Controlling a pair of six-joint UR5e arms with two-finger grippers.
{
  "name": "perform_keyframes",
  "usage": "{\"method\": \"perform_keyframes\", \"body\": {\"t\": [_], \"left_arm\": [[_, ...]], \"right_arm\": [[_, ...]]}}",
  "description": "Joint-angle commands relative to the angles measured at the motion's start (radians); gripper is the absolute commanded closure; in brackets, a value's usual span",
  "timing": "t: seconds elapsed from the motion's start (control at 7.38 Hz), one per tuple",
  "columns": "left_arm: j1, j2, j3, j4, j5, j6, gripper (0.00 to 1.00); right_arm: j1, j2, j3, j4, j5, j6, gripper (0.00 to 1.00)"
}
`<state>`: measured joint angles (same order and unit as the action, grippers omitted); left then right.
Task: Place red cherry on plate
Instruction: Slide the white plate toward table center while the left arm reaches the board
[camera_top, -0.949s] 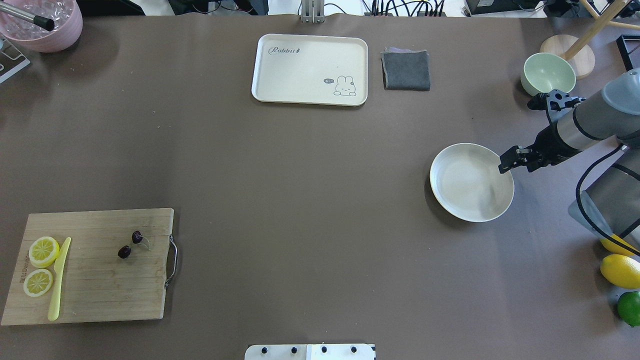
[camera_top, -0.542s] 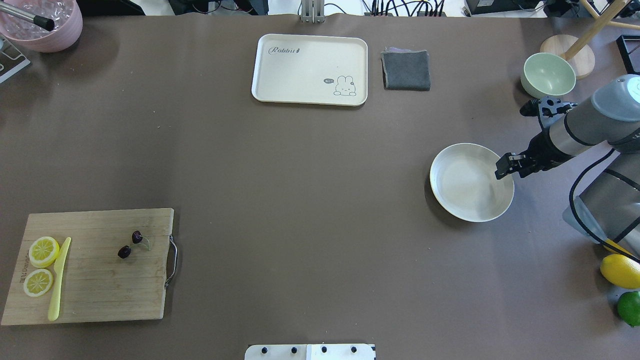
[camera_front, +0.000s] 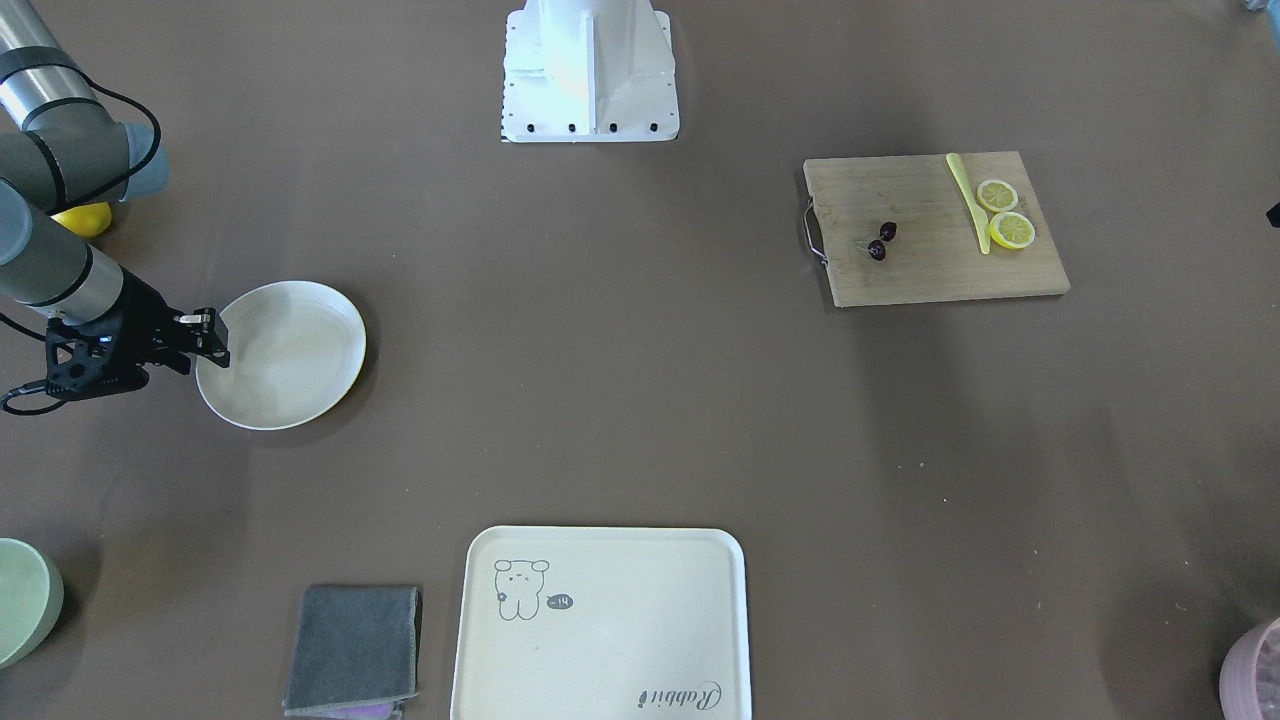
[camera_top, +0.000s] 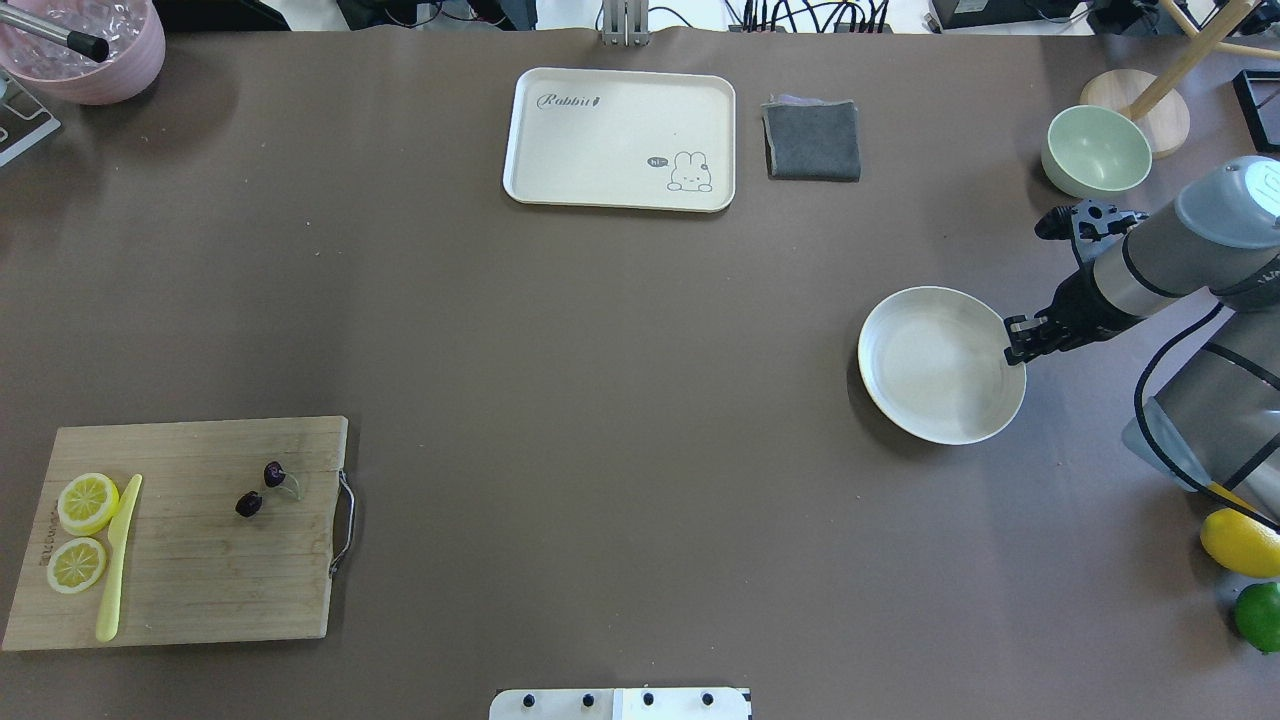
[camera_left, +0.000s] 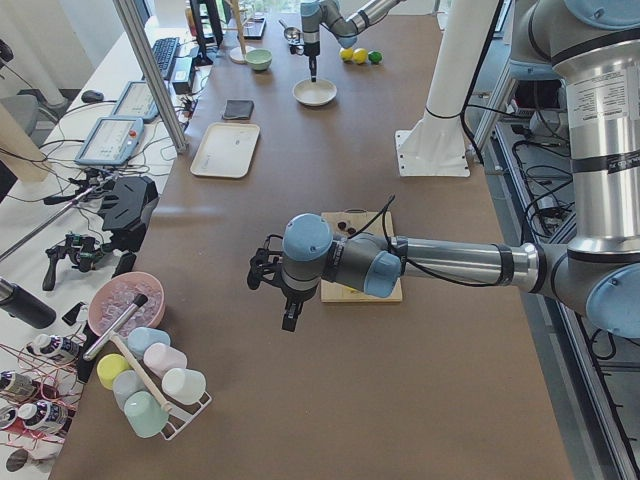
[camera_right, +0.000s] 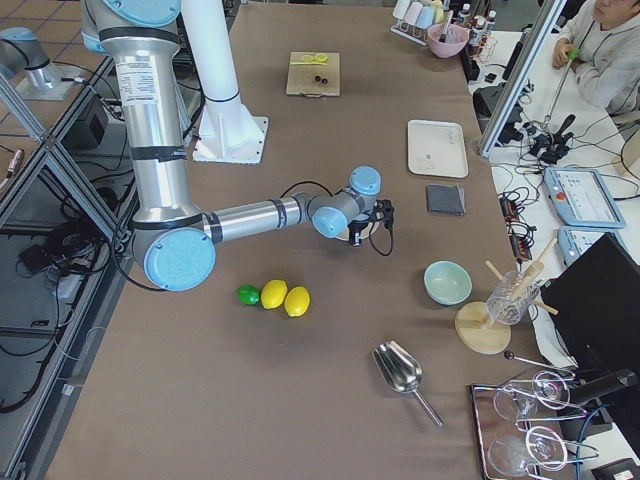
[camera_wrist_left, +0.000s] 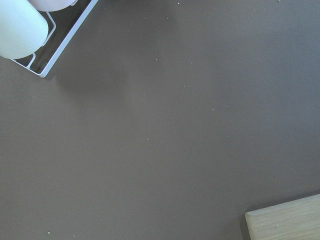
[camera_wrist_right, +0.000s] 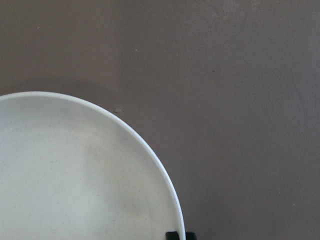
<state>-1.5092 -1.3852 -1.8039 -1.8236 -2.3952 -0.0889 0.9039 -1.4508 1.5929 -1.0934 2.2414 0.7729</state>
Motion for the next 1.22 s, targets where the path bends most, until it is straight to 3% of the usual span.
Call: {"method": "perform_keyframes", "body": {"t": [0.0, 0.27, 0.54, 0.68, 0.81, 0.95, 1.08], "left_arm": [[0.006, -0.003, -0.006, 0.003, -0.001, -0.100, 0.03], [0.149, -0.002, -0.134, 0.004, 0.011, -0.428, 0.03], [0.339, 0.026, -0.256, 0.001, 0.133, -0.596, 0.03], [0.409, 0.028, -0.256, -0.096, 0.155, -0.623, 0.02], [0.514, 0.028, -0.247, -0.170, 0.171, -0.676, 0.02], [0.618, 0.017, -0.252, -0.201, 0.277, -0.766, 0.02], [0.698, -0.003, -0.250, -0.227, 0.312, -0.849, 0.02]], "right_arm": [[0.000, 0.007, 0.018, 0.000, 0.012, 0.009, 1.00], [-0.016, 0.154, 0.038, -0.008, 0.049, 0.235, 1.00], [-0.087, 0.248, 0.041, -0.007, 0.041, 0.389, 1.00], [-0.132, 0.283, 0.053, -0.003, 0.034, 0.472, 1.00], [-0.202, 0.321, 0.058, -0.005, -0.030, 0.553, 1.00], [-0.250, 0.339, 0.059, -0.006, -0.073, 0.598, 1.00], [-0.272, 0.339, 0.064, -0.007, -0.094, 0.617, 1.00]]}}
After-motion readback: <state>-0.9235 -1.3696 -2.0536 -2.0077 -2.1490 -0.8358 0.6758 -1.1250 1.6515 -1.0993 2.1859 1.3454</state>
